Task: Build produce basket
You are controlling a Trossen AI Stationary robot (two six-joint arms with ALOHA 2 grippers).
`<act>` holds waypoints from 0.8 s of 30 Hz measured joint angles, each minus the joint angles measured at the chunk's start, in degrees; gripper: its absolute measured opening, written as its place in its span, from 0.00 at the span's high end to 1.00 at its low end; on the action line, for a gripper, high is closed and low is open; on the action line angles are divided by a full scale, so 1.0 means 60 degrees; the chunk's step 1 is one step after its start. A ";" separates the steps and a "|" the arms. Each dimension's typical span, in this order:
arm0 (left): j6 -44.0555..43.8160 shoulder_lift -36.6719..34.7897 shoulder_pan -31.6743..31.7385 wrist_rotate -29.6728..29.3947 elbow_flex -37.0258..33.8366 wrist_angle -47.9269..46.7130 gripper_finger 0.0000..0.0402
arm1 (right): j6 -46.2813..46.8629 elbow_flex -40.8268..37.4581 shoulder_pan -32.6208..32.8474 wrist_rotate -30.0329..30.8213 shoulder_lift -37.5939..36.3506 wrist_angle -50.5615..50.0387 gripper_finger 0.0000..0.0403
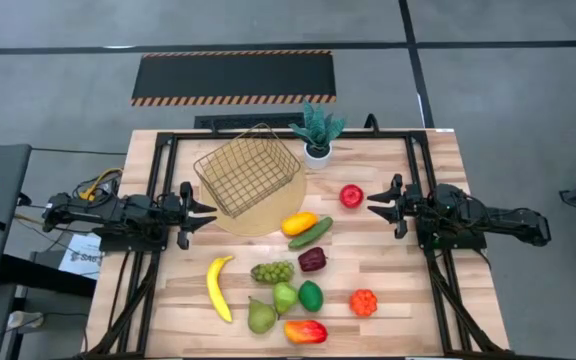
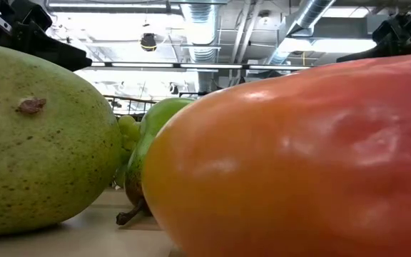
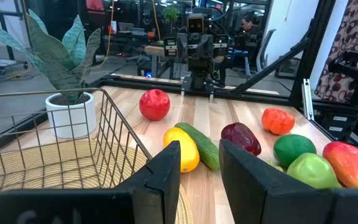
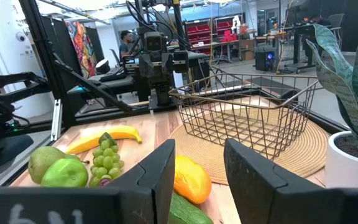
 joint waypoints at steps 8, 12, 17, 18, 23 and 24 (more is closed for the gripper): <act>-0.0173 0.0012 0.0002 -0.0129 -0.0007 0.0068 0.76 | 0.0000 0.0000 0.0000 -0.0004 -0.0004 0.0000 0.60; -0.1204 0.0043 0.0007 -0.0794 -0.0011 0.0115 0.76 | 0.0000 0.0000 -0.0004 -0.0002 -0.0004 0.0000 0.60; -0.3636 0.0043 0.0007 -0.0958 -0.0007 0.0127 0.76 | 0.0000 0.0000 -0.0001 -0.0004 -0.0004 0.0000 0.60; -0.4081 0.0043 0.0007 -0.1097 -0.0007 0.0131 0.76 | 0.0000 0.0000 -0.0001 -0.0004 -0.0004 0.0004 0.60; -0.6118 0.0047 0.0007 -0.1929 -0.0004 0.0146 0.76 | -0.0004 0.0000 -0.0018 0.0155 -0.0004 -0.0004 0.60; -0.6247 0.0050 0.0007 -0.2112 0.0000 0.0146 0.76 | 0.0007 0.0000 -0.0018 0.0207 -0.0004 -0.0007 0.60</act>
